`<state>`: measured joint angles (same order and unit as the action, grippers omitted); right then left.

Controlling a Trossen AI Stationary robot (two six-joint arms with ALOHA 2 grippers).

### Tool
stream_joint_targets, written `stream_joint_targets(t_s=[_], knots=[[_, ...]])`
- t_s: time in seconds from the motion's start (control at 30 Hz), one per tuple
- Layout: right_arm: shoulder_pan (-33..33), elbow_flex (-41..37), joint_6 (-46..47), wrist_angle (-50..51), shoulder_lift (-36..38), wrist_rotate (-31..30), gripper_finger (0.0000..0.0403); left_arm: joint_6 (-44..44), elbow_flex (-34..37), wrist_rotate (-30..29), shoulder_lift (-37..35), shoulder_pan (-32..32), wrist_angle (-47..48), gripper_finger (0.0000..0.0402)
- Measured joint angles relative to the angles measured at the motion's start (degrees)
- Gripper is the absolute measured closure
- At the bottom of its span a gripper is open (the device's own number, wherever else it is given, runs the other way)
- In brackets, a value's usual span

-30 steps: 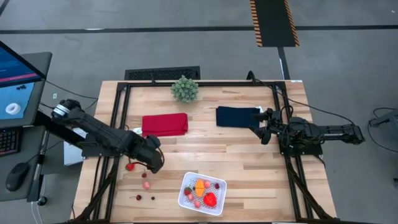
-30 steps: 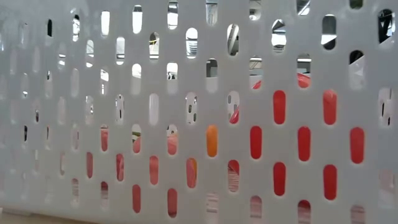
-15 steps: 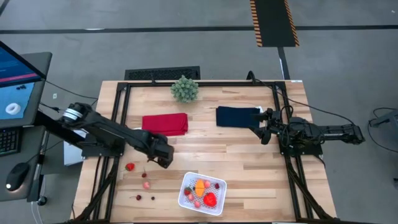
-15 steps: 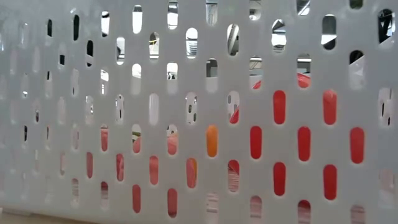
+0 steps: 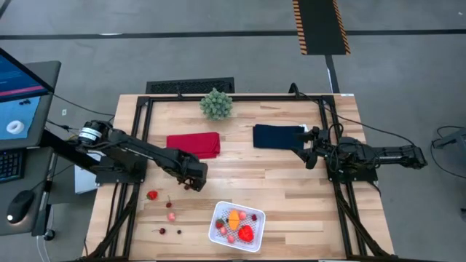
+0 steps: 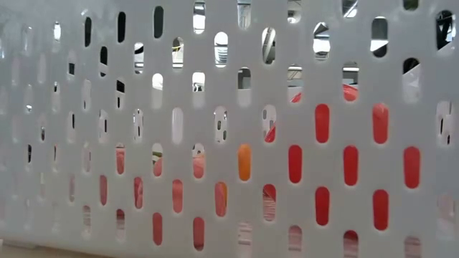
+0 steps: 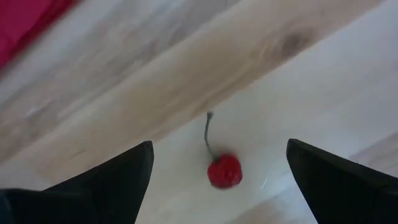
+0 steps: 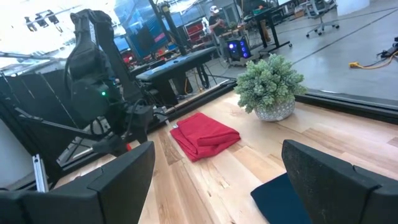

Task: Pick and placing Produce into tupperware
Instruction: Put the top cherry into the white bin

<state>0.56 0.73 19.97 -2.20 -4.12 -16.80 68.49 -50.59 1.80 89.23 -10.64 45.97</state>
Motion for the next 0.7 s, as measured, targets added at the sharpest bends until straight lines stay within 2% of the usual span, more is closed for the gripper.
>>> stream_joint_targets(t_s=[0.23, 0.43, 0.6, 0.7], knots=[[-0.02, 0.0, 0.0, 0.0, 0.0, 0.0, 0.0029, -0.4, 0.51, -1.99, -0.07, 0.89, -0.94, 0.0044], [0.0, 0.0, 0.02, 0.0, 0.0, 0.0, 0.0029, -0.34, 5.31, 2.13, -0.09, 2.9, -6.94, 0.0045], [-0.02, 0.0, 0.0, 0.0, 0.0, 0.0, 0.0029, 0.91, 7.16, 2.49, -0.35, 3.02, -8.91, 0.0046], [0.0, -0.01, 0.01, 0.0, 0.0, 0.0, 0.0029, 0.98, 7.41, 2.33, -0.36, 3.02, -9.06, 0.0059]])
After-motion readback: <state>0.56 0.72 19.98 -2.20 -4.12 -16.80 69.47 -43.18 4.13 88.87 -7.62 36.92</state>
